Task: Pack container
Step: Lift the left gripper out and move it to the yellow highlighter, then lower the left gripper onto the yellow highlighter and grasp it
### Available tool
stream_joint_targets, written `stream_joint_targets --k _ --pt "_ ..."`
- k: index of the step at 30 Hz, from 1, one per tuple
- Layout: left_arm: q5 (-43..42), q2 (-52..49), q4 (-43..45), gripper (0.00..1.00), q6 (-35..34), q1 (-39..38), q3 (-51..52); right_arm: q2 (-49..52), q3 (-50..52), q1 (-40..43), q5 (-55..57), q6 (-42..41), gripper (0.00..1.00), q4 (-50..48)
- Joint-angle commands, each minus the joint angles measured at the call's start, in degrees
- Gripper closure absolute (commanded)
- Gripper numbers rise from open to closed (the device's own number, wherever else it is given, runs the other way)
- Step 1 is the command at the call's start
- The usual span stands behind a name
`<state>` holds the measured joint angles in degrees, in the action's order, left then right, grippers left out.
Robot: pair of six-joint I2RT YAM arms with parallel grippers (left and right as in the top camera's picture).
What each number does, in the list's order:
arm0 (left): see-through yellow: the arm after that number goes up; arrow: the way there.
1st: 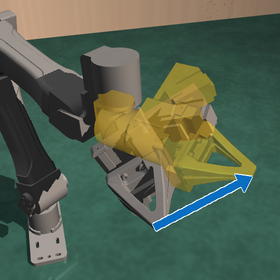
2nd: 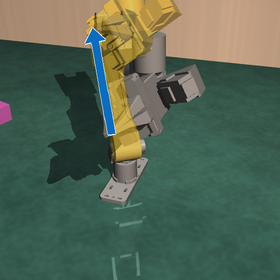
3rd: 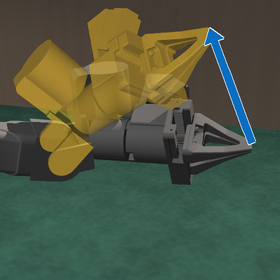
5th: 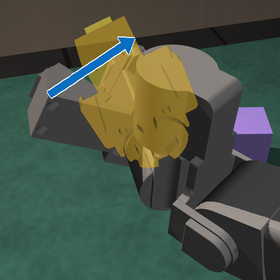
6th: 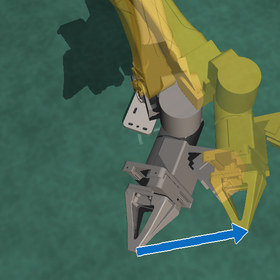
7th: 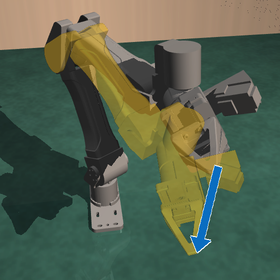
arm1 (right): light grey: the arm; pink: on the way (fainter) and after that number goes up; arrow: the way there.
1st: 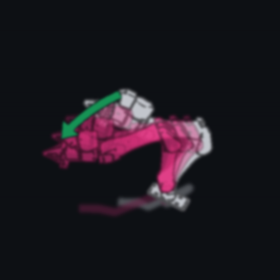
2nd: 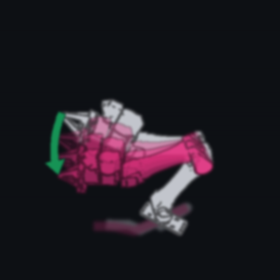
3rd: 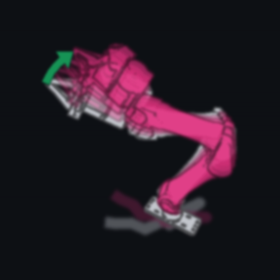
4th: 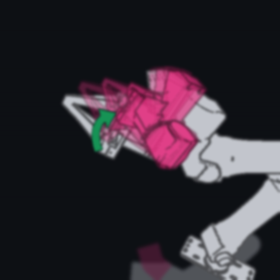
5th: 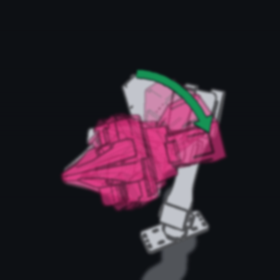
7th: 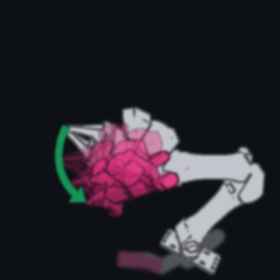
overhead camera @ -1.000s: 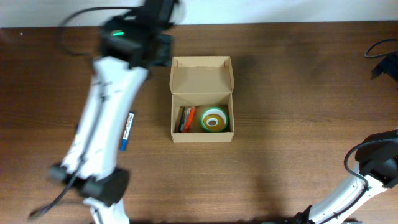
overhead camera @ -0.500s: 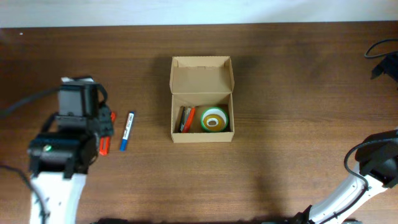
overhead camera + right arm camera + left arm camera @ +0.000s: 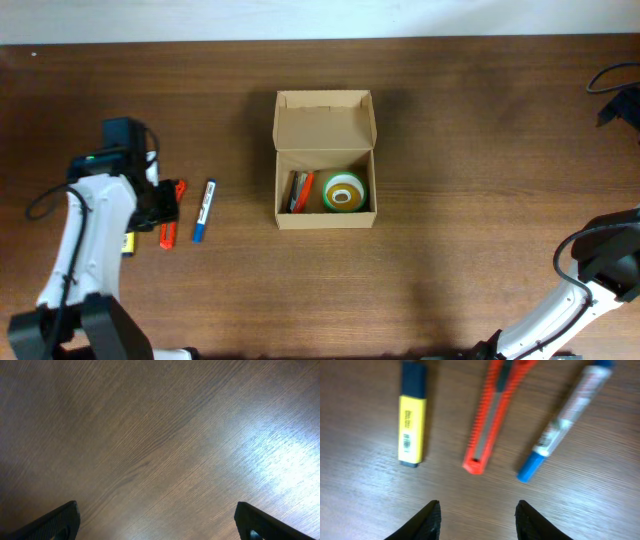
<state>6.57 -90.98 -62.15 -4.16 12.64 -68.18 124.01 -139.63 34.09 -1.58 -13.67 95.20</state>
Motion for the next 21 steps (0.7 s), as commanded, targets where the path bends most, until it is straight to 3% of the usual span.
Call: stream_joint_targets --k 1,16,21 --pt "-1.9 -1.9 0.7 0.53 5.0 4.7 -1.9 -1.6 0.2 0.1 0.3 -0.1 0.01 0.0" --pt "-4.3 -11.2 7.7 0.53 16.7 13.3 -3.1 -1.6 0.2 0.1 0.3 -0.1 0.01 0.0" --pt "-4.2 -15.8 7.5 0.59 20.5 13.3 -5.9 -1.6 0.2 0.1 0.3 -0.1 0.01 0.0"
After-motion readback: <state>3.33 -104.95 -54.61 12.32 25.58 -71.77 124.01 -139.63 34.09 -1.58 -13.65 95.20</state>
